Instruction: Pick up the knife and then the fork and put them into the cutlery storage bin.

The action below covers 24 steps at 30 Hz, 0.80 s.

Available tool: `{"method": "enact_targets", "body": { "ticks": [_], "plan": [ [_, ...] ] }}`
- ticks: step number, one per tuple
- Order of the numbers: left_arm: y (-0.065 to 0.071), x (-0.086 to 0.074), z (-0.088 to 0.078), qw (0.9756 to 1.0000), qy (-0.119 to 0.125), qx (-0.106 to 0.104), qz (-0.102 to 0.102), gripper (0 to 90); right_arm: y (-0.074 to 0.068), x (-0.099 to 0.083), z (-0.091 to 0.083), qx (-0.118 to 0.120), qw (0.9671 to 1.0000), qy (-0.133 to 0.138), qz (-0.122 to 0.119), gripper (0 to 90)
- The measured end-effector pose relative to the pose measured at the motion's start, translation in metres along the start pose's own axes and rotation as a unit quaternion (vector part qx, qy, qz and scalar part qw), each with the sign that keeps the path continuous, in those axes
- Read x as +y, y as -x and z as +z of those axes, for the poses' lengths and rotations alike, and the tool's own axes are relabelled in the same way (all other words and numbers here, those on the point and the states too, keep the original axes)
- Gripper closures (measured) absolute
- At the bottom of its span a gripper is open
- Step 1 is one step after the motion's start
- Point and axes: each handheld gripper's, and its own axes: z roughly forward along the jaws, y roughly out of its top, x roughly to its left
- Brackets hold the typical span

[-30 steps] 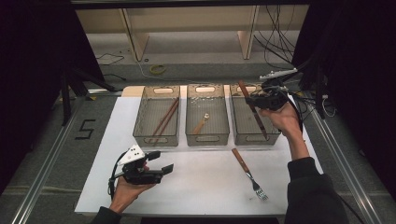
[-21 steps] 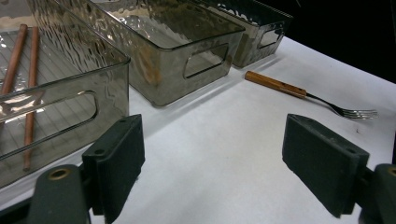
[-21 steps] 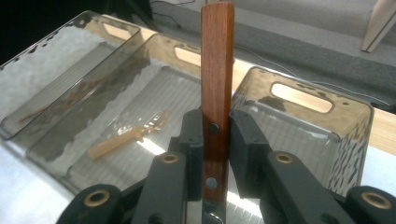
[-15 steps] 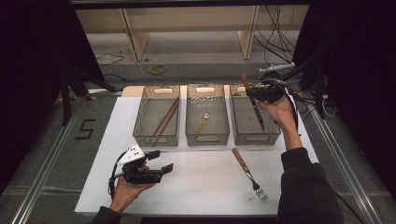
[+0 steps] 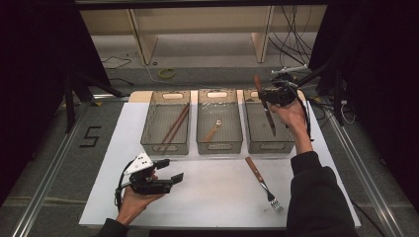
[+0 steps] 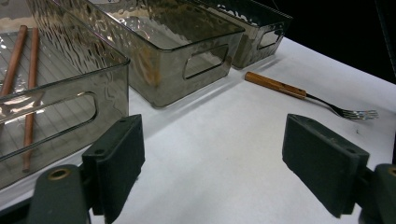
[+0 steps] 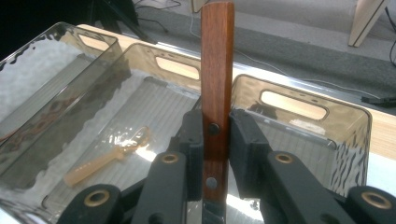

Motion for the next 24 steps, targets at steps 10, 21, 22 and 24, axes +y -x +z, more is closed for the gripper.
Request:
{"method": "enact_targets", "body": {
  "ticks": [10, 21, 22, 24],
  "plan": [
    [0.0, 0.0, 0.0, 1.0, 0.0, 0.0, 0.0, 20.3, 0.001, 0.0, 0.011, -0.005, 0.9999, -0.006, 0.009, 76.9],
    [0.0, 0.0, 0.0, 1.0, 0.001, 0.0, 0.0, 20.3, 0.0, -0.003, 0.02, -0.008, 0.9998, -0.008, 0.014, 76.9],
    [0.0, 0.0, 0.0, 1.0, 0.0, 0.0, 0.0, 20.3, -0.001, -0.004, 0.021, -0.007, 0.9998, -0.007, 0.014, 76.8],
    [0.0, 0.0, 0.0, 1.0, 0.0, 0.0, 0.0, 20.3, -0.001, -0.006, 0.024, -0.006, 0.9998, -0.009, 0.016, 76.8]
  ]
}}
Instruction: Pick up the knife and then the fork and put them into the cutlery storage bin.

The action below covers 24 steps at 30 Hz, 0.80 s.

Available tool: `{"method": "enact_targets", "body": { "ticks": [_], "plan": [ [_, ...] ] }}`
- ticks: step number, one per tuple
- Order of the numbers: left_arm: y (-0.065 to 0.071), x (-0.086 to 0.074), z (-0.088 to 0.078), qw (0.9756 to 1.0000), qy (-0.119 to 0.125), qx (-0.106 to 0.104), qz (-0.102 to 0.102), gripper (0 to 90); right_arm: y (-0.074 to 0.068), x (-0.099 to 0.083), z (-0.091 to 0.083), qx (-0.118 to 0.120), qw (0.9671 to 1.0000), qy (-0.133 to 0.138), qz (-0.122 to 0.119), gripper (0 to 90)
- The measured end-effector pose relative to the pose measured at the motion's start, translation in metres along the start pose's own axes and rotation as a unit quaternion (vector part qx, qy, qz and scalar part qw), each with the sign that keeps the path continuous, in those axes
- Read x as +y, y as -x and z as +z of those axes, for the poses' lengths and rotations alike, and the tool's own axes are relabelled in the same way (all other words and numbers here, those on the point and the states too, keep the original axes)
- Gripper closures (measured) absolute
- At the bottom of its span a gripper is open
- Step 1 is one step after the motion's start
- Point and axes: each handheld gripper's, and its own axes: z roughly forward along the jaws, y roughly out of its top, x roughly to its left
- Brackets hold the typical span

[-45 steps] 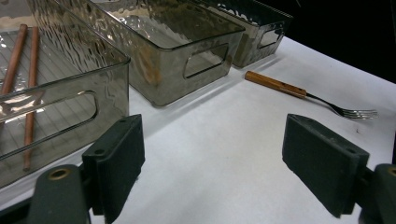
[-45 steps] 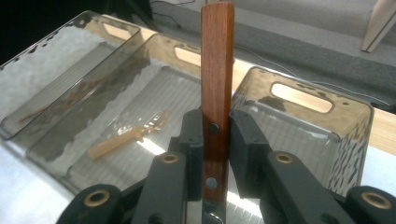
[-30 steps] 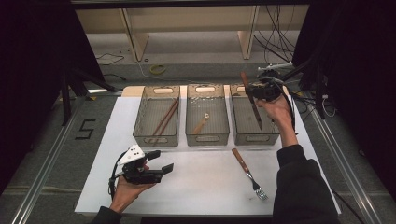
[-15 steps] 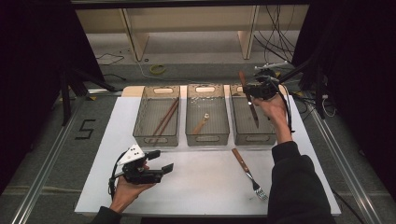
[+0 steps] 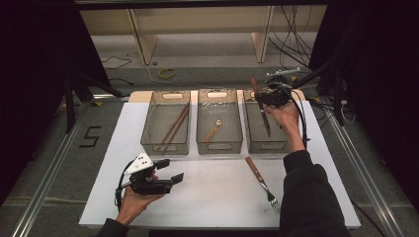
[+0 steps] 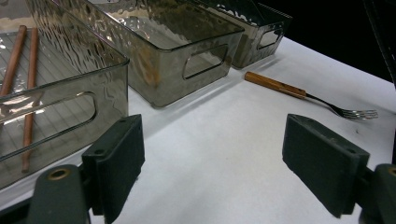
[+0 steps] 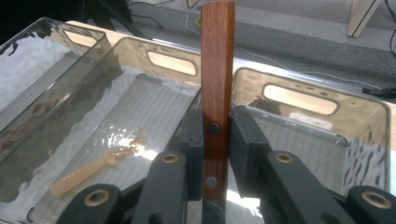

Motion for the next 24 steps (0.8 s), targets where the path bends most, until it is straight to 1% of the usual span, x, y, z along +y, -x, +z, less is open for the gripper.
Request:
{"method": "enact_targets", "body": {
  "ticks": [7, 17, 21, 24],
  "plan": [
    [0.0, 0.0, 0.0, 1.0, -0.001, 0.001, 0.0, 20.2, 0.002, -0.009, 0.01, 0.001, 0.9999, -0.012, 0.008, 76.8],
    [0.0, 0.0, 0.0, 1.0, -0.001, 0.001, 0.0, 20.2, 0.005, -0.016, 0.014, 0.0, 0.9997, -0.016, 0.018, 76.9],
    [0.001, 0.0, 0.0, 1.0, -0.001, 0.001, 0.001, 20.1, 0.006, -0.021, 0.017, 0.0, 0.9995, -0.024, 0.021, 76.9],
    [0.001, 0.0, 0.0, 1.0, -0.001, 0.001, 0.001, 20.1, 0.008, -0.024, 0.02, -0.001, 0.9992, -0.027, 0.028, 76.9]
  ]
}}
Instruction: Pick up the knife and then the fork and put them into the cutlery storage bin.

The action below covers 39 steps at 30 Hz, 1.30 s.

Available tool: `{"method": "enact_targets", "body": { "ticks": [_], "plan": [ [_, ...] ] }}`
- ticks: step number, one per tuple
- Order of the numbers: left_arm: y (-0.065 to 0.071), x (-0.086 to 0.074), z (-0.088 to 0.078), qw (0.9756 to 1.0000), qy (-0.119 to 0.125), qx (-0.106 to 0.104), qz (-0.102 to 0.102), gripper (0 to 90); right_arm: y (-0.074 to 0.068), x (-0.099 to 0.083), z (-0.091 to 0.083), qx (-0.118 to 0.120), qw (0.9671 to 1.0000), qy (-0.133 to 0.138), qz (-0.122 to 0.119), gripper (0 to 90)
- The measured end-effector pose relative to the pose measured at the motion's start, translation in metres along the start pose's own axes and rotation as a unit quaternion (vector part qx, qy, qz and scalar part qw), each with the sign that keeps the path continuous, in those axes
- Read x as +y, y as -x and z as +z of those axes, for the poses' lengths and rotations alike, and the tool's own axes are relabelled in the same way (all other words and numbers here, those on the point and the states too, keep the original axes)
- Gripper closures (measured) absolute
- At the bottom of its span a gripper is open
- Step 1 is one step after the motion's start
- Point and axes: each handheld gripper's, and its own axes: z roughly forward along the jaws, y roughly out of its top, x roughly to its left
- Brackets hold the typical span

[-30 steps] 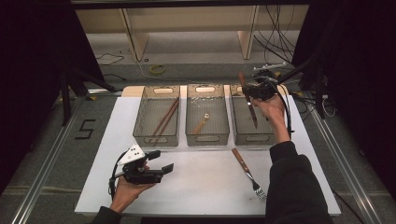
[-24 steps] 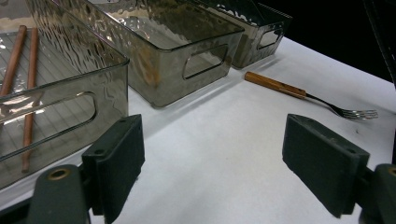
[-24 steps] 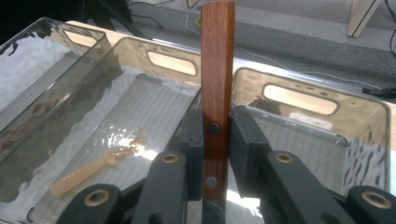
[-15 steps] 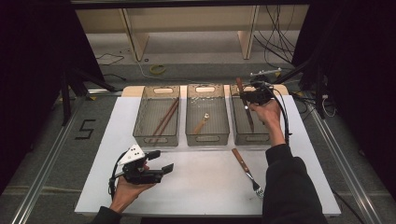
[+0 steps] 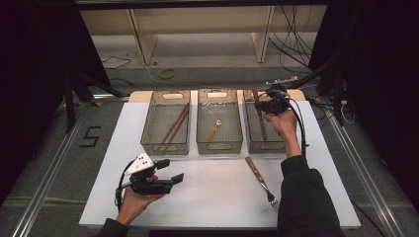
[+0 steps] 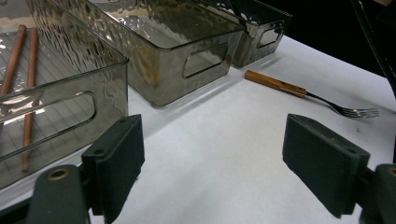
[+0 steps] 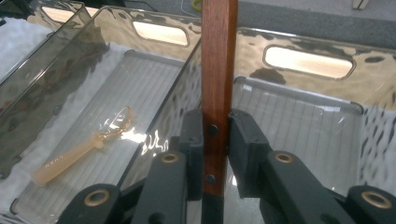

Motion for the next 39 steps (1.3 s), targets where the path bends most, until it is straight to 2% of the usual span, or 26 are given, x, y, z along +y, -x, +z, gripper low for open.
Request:
{"method": "enact_targets", "body": {
  "ticks": [5, 7, 9, 13, 16, 19, 25, 28, 36, 39],
  "plan": [
    [0.0, 0.0, 0.0, 1.0, 0.0, 0.0, 0.0, 20.0, 0.002, -0.002, 0.002, -0.002, 0.9999, -0.008, 0.006, 76.7],
    [0.0, 0.0, 0.0, 1.0, 0.0, 0.0, 0.0, 19.9, 0.004, -0.003, 0.003, -0.001, 0.9997, -0.015, 0.019, 75.7],
    [0.0, 0.0, 0.0, 1.0, 0.0, 0.0, 0.0, 19.8, 0.005, -0.003, 0.005, -0.012, 0.9992, -0.029, 0.025, 63.1],
    [0.0, 0.0, 0.0, 1.0, 0.0, 0.001, 0.0, 19.7, 0.006, -0.002, 0.003, -0.008, 0.9987, -0.031, 0.039, 50.6],
    [0.0, 0.0, 0.0, 1.0, 0.0, 0.001, 0.0, 19.7, 0.004, -0.001, 0.0, -0.012, 0.9988, -0.034, 0.032, 47.0],
    [0.0, 0.0, 0.0, 1.0, 0.0, 0.001, 0.0, 19.6, 0.003, -0.001, -0.005, -0.002, 0.999, -0.033, 0.029, 44.7],
    [-0.001, 0.0, 0.0, 1.0, 0.002, 0.001, -0.002, 19.6, -0.009, -0.001, -0.021, 0.018, 0.9992, -0.034, 0.003, 37.9],
    [-0.001, 0.0, 0.0, 1.0, 0.002, 0.001, -0.002, 19.5, -0.018, -0.002, -0.033, 0.028, 0.999, -0.031, -0.016, 37.3],
    [-0.001, 0.0, 0.0, 1.0, 0.001, 0.002, -0.001, 19.6, -0.046, -0.015, -0.062, 0.051, 0.9961, -0.013, -0.07, 36.0],
    [-0.001, 0.0, 0.0, 1.0, 0.002, 0.002, -0.002, 19.6, -0.055, -0.022, -0.068, 0.063, 0.9946, -0.009, -0.081, 35.9]
  ]
}}
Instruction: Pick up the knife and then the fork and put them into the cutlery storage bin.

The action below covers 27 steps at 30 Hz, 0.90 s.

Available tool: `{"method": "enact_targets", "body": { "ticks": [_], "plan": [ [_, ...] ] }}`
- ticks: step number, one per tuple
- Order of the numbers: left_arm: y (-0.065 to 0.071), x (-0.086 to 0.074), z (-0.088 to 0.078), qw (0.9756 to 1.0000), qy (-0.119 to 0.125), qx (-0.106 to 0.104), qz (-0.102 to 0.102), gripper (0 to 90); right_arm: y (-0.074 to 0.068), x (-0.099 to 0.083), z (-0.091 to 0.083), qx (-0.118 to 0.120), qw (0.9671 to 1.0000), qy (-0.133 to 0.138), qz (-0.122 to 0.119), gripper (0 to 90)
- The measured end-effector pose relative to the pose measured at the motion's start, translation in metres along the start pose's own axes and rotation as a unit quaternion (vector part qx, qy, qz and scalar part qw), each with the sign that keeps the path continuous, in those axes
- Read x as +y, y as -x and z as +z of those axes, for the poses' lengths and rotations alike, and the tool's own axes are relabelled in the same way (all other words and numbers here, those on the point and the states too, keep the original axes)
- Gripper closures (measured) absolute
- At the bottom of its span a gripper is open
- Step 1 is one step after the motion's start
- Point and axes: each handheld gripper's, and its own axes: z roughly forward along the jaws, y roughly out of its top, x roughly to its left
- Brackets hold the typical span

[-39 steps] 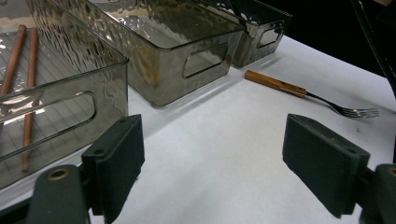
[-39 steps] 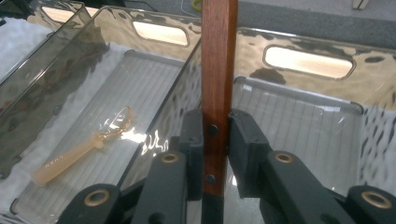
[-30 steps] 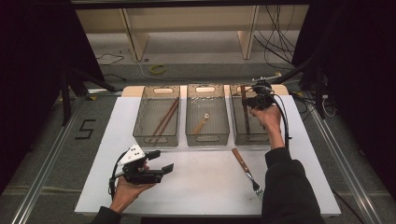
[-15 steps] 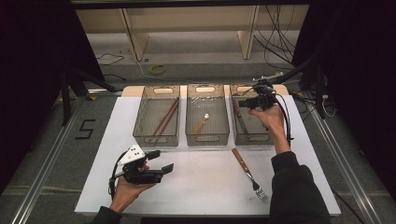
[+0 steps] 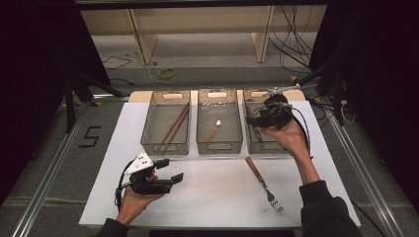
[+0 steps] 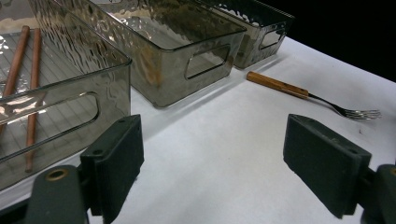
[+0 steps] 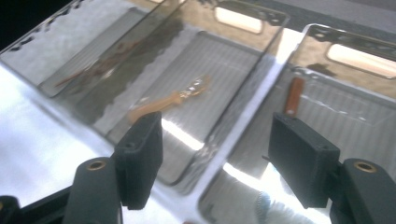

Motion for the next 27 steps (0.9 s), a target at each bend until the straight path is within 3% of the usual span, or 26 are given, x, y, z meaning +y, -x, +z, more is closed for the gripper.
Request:
{"method": "enact_targets", "body": {
  "ticks": [4, 16, 27],
  "plan": [
    [0.0, 0.0, 0.0, 1.0, 0.001, 0.0, 0.0, 19.5, -0.012, -0.009, -0.002, 0.022, 0.9997, 0.0, -0.006, 34.7],
    [0.0, 0.0, 0.0, 1.0, 0.001, 0.001, -0.001, 19.5, -0.032, -0.039, 0.003, 0.042, 0.9984, -0.021, -0.031, 34.6],
    [0.0, 0.0, -0.001, 1.0, 0.0, 0.0, 0.003, 19.5, -0.034, -0.066, 0.013, 0.031, 0.9931, -0.103, -0.047, 35.3]
  ]
}}
